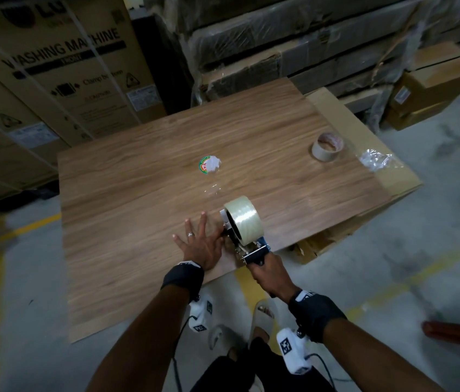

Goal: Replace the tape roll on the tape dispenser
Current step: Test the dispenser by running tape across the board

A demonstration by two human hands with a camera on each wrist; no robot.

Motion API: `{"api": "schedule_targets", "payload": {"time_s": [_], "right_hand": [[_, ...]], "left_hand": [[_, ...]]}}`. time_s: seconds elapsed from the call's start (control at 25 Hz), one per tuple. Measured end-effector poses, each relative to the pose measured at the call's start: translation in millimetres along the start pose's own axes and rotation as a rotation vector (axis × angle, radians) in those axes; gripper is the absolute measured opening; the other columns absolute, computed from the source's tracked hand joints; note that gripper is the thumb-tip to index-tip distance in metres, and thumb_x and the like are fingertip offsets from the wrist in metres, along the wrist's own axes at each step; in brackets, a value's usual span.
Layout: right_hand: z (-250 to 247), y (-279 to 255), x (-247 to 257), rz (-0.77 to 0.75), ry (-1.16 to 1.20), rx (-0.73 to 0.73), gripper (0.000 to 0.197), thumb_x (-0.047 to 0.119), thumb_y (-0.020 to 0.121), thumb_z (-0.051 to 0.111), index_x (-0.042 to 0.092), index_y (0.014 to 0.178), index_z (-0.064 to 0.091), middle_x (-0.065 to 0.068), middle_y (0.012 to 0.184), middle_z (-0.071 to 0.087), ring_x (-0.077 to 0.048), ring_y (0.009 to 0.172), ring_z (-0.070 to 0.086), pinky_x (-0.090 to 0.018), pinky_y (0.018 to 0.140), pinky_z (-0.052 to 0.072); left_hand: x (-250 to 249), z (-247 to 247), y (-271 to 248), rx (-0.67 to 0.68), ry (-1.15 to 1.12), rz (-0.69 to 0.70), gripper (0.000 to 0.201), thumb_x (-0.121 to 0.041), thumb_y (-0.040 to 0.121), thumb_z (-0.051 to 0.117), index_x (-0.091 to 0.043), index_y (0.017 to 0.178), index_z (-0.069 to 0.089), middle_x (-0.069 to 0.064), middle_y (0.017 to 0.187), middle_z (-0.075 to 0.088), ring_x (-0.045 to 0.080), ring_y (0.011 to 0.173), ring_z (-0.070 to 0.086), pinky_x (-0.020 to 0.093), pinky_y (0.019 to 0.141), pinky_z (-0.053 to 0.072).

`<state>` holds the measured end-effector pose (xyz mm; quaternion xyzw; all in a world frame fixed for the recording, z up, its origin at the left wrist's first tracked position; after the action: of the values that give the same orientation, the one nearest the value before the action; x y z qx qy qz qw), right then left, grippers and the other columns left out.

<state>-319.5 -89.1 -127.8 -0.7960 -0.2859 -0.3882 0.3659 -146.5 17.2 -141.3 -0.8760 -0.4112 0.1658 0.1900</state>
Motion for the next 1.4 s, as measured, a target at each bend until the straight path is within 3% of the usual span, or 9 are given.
{"api": "schedule_targets", "payload": {"time_s": [0.12,0.2,0.32,0.48,0.64,0.76,0.88,1.08,1.4], "right_hand": [[0.3,3.2,-5.9,0.030,-0.015,-0.001,0.040,0.043,0.071,0.056,0.004,0.063,0.054,-0.018,0.061,0.064,-0.030,0.055,0.062,-0.042,0.053,0.050],[0.6,1.7,-13.4,0.064,-0.051,0.016,0.038,0.042,0.071,0.058,0.005,0.064,0.056,-0.015,0.060,0.066,-0.034,0.058,0.066,-0.046,0.056,0.054],[-2.6,-12.9,-23.4,0.080,-0.088,0.022,0.025,0.040,0.072,0.060,0.018,0.063,0.056,-0.007,0.060,0.067,-0.024,0.054,0.062,-0.046,0.057,0.056],[-6.9,-28.4,-26.1,0.090,-0.086,0.030,0.024,0.037,0.074,0.060,0.015,0.064,0.058,-0.009,0.060,0.068,-0.018,0.052,0.060,-0.043,0.057,0.054],[-10.7,-43.3,-29.8,0.107,-0.090,0.029,0.021,0.019,0.081,0.065,0.014,0.061,0.059,-0.011,0.060,0.070,-0.013,0.050,0.061,-0.040,0.058,0.055],[-11.2,-48.2,-35.2,0.145,-0.071,0.056,0.017,0.021,0.081,0.066,0.009,0.068,0.065,-0.008,0.061,0.072,-0.015,0.055,0.068,-0.041,0.063,0.059],[-9.5,-46.6,-32.4,0.190,0.018,0.049,0.018,0.019,0.080,0.068,0.002,0.071,0.071,-0.009,0.063,0.075,-0.022,0.061,0.074,-0.039,0.067,0.061],[-3.9,-55.1,-28.9,0.190,0.059,-0.011,0.018,0.017,0.083,0.067,0.004,0.071,0.062,-0.003,0.060,0.063,-0.015,0.054,0.056,-0.033,0.055,0.046],[-15.3,-92.8,-20.2,0.269,0.098,0.002,0.025,0.009,0.085,0.066,0.017,0.062,0.056,-0.002,0.058,0.059,-0.006,0.044,0.052,-0.018,0.043,0.044]], "left_hand": [[2.4,1.2,3.2,0.049,0.026,0.004,0.056,-0.054,0.098,0.035,-0.053,0.150,0.018,-0.004,0.166,-0.020,0.046,0.150,-0.017,0.081,0.108,0.002],[2.9,-0.4,3.0,0.072,0.025,-0.005,0.058,-0.059,0.096,0.035,-0.054,0.150,0.015,-0.005,0.166,-0.021,0.046,0.150,-0.018,0.081,0.108,0.002],[2.5,-2.0,1.3,0.078,0.035,0.004,0.060,-0.064,0.095,0.033,-0.058,0.150,0.009,-0.005,0.165,-0.024,0.046,0.150,-0.018,0.081,0.108,0.002],[1.2,-2.3,-3.2,0.081,0.045,0.010,0.061,-0.070,0.094,0.028,-0.061,0.148,0.002,-0.004,0.164,-0.027,0.046,0.149,-0.019,0.081,0.108,0.005],[-1.2,-3.3,-5.9,0.112,0.014,0.035,0.065,-0.077,0.089,0.027,-0.066,0.144,-0.005,-0.003,0.162,-0.032,0.049,0.147,-0.023,0.082,0.107,0.002],[-5.5,6.4,-19.0,0.135,0.062,0.107,0.075,-0.073,0.086,0.044,-0.062,0.148,0.002,0.005,0.161,-0.035,0.053,0.144,-0.027,0.083,0.106,0.002],[-9.0,13.6,-31.1,0.117,0.109,0.138,0.075,-0.070,0.087,0.047,-0.057,0.151,0.010,0.010,0.161,-0.033,0.055,0.142,-0.028,0.083,0.106,0.003],[-10.2,14.4,-29.1,0.093,0.080,0.113,0.076,-0.072,0.084,0.051,-0.060,0.148,0.013,0.005,0.162,-0.032,0.052,0.144,-0.027,0.081,0.108,0.003],[-10.9,12.4,-29.5,0.093,0.035,0.120,0.078,-0.070,0.082,0.053,-0.067,0.144,0.006,0.003,0.161,-0.034,0.052,0.143,-0.029,0.082,0.107,0.001]]}}
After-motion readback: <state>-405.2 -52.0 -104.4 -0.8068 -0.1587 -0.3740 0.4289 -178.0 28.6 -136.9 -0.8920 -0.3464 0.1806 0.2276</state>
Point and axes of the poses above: each hand's wrist, its own y-axis towards the middle knuckle, its own z-axis out of the palm, x = y × z, the point moved 6 cm from there along y, towards the middle knuckle
